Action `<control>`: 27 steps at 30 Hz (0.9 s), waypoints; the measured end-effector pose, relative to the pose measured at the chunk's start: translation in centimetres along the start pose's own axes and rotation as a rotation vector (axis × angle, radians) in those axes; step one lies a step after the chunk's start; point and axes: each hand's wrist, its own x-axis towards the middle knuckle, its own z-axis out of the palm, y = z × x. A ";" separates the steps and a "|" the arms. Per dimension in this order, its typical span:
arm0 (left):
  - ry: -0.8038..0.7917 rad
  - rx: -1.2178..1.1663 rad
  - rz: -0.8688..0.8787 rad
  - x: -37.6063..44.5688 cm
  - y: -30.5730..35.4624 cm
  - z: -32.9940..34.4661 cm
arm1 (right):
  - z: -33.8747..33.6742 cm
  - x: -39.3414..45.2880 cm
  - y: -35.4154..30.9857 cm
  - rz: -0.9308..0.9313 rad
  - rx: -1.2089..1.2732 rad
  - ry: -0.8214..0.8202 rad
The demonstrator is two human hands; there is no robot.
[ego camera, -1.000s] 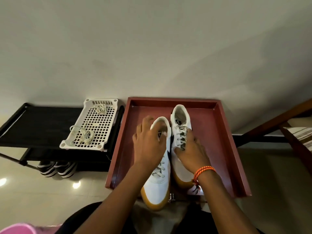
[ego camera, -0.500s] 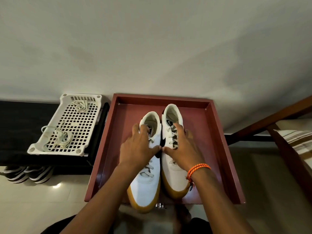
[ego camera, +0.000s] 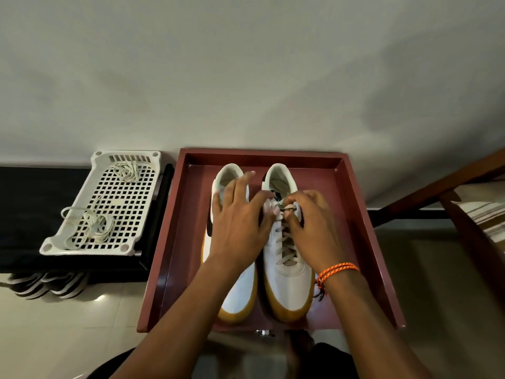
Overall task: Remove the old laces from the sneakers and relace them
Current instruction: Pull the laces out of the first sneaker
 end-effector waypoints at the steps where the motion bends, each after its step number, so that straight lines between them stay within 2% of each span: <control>1: 0.015 0.014 0.006 0.1 0.4 0.2 | 0.2 0.0 0.0 -0.033 -0.023 0.003; 4: 0.041 -0.001 -0.007 0.7 0.9 0.7 | 0.7 0.1 -0.1 -0.057 -0.042 0.044; 7: 0.022 -0.030 -0.069 1.2 1.2 0.9 | 0.2 0.9 -0.4 0.098 0.150 0.129; 10: -0.058 -0.135 -0.101 1.2 1.2 0.9 | -1.4 1.9 -0.8 0.238 0.647 0.157; 12: -0.133 -0.348 -0.163 1.2 1.3 0.1 | -2.8 2.2 -0.9 0.306 1.003 0.147; 13: -0.132 -0.507 -0.249 1.5 1.2 -0.5 | -3.7 2.3 -0.9 0.317 1.157 0.139; 16: -0.047 -0.941 -0.507 2.2 0.8 -2.4 | -6.1 2.3 -0.3 0.290 1.559 0.108; 18: 0.049 -1.047 -0.496 2.5 0.6 -3.6 | -7.5 2.2 0.3 0.240 1.772 0.098; 20: 0.211 -1.035 -0.424 2.7 0.4 -4.3 | -8.3 2.1 0.8 0.201 1.852 0.127; 22: 0.302 -0.943 -0.390 2.8 0.0 -3.9 | -8.4 2.4 1.2 0.236 1.785 0.167; 24: 0.270 -0.745 -0.325 2.9 -0.6 -2.9 | -7.6 2.9 2.0 0.354 1.494 0.241; 26: 0.071 -0.608 -0.202 2.7 -0.6 -2.1 | -6.2 2.9 2.8 0.381 0.819 0.256; 27: -0.063 -0.551 -0.127 2.4 -0.4 -1.8 | -5.2 2.7 3.0 0.342 0.469 0.190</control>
